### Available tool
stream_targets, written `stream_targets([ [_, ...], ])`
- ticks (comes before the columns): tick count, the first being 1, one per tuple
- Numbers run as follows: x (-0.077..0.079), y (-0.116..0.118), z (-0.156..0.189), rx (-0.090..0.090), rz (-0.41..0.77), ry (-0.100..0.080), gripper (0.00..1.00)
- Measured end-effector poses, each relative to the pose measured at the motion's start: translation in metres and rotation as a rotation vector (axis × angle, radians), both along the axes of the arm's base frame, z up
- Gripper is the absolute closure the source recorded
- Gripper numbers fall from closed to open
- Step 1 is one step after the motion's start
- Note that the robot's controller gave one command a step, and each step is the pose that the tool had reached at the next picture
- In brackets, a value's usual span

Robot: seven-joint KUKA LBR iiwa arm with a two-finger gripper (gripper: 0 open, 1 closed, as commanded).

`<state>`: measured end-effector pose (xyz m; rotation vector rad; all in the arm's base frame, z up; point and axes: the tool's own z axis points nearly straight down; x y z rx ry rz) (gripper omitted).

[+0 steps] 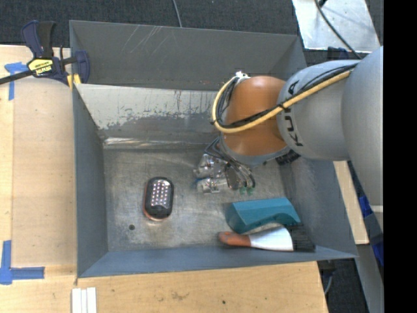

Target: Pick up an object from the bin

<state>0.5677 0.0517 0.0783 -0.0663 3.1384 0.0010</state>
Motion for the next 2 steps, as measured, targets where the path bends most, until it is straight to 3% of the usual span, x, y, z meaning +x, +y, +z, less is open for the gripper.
stream_targets([
  [1, 0.0, 0.0, 0.0, 0.0, 0.0, 0.0, 1.0],
  [2, 0.004, -0.003, 0.14, -0.001, 0.308, 0.001, 1.0],
])
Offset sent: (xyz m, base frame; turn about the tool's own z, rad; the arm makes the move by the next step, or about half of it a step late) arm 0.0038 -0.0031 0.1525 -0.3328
